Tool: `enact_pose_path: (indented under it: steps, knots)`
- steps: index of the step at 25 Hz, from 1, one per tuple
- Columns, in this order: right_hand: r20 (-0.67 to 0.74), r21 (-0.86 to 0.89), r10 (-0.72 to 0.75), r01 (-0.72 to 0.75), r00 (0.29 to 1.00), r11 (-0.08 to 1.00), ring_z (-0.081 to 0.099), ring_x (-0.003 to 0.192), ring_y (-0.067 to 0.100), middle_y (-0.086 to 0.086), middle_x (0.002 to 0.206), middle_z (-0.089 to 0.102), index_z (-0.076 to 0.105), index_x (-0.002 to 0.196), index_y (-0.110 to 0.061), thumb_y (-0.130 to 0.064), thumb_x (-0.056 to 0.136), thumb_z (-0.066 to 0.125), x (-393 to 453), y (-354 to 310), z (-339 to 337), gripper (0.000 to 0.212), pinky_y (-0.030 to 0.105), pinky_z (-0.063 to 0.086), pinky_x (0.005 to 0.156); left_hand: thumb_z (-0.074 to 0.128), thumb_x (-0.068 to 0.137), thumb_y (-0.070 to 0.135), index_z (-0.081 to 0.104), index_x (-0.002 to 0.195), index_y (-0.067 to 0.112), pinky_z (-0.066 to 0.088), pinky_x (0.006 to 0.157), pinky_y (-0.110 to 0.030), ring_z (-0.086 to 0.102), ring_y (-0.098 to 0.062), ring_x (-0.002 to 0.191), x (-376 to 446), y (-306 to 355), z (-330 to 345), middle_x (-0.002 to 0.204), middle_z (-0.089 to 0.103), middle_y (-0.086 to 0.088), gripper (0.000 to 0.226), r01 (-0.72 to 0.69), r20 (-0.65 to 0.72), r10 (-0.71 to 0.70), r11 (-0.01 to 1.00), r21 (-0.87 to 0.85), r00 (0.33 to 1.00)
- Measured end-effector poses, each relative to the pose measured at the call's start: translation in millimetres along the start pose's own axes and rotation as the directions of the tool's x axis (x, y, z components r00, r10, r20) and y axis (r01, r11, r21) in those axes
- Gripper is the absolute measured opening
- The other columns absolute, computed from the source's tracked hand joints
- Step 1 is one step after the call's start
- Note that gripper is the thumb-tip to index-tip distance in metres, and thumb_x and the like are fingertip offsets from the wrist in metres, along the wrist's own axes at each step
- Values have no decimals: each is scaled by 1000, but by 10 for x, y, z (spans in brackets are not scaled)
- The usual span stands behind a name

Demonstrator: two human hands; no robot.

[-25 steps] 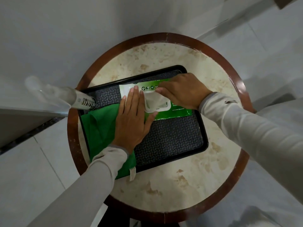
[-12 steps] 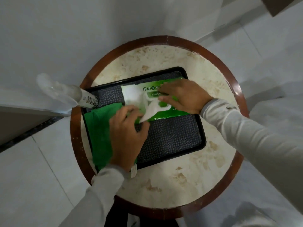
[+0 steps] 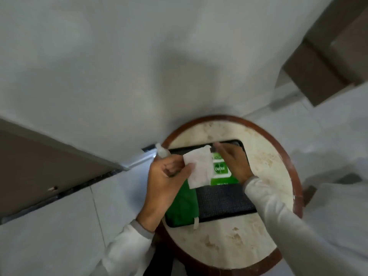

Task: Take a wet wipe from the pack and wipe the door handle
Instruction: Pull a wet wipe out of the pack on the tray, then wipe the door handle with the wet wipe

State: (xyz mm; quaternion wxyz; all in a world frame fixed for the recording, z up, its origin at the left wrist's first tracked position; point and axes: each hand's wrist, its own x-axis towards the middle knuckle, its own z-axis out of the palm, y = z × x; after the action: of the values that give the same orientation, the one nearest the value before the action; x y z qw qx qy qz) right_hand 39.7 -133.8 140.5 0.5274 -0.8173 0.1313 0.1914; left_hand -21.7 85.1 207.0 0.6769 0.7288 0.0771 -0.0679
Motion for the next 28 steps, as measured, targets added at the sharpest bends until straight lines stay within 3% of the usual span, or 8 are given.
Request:
enact_pose_path:
  steps: [3,8,12,16,19,21,25,28]
  knots:
    - [288,587,-85,-106,954,803,79,92,16,0,97,85,87,96,-23,-55,97,46,-500,-1328,283,52,34,67,80,75,92,-15,81,91,14,64,71,-20,79,-11,78,-20,946,-637,86,85,3,30,-69,-100,60,994,-86,993]
    - [291,641,-443,171,848,748,75,107,35,27,118,77,75,119,1,-23,94,74,-1213,-3002,1059,35,35,65,81,77,91,-10,77,94,-5,69,72,-33,80,-31,82,-286,2072,-1854,88,82,-20,6,-209,-213,159,949,-237,964]
    - [245,681,-505,224,828,697,78,92,29,23,108,80,78,112,1,-15,89,73,-1582,-3869,1904,29,30,66,73,81,86,-14,72,82,-4,65,59,-26,74,-19,62,-499,2416,-3007,66,76,-8,14,-283,-280,216,932,-228,936]
    - [147,767,-459,192,876,612,82,89,20,16,104,83,80,111,-4,-16,82,77,-1930,-4246,2844,32,24,66,67,84,91,6,77,85,5,65,60,-30,75,-12,66,-781,2467,-4147,72,77,0,10,-478,-319,492,869,126,810]
    - [-179,683,-396,403,901,609,77,88,19,12,99,83,84,97,-14,-14,86,79,-2064,-4378,3440,13,29,64,72,67,100,26,79,105,5,63,77,-38,73,-19,90,-787,2630,-5061,100,77,-5,24,-592,-251,854,502,631,456]
    - [-549,412,-381,638,743,651,73,86,16,18,93,80,85,92,-18,-1,93,75,-2023,-4557,3760,20,33,61,78,66,103,17,75,124,-2,55,99,-51,65,-37,119,-526,2832,-5587,128,70,-22,30,-455,-47,971,152,878,234]
    - [-757,-4,-512,780,407,626,74,115,21,6,124,73,76,119,-6,24,89,62,-1773,-4886,4359,45,39,59,107,70,101,7,55,155,12,37,120,-54,38,-37,151,34,3171,-6107,160,44,-23,57,-54,374,912,-370,927,168]
    - [-672,-263,-686,776,279,574,60,134,27,9,135,67,70,127,6,9,94,56,-1591,-4797,4692,36,33,45,121,64,105,17,44,163,19,30,122,-50,31,-32,154,215,3142,-6176,164,40,-19,61,50,451,885,-459,887,116]
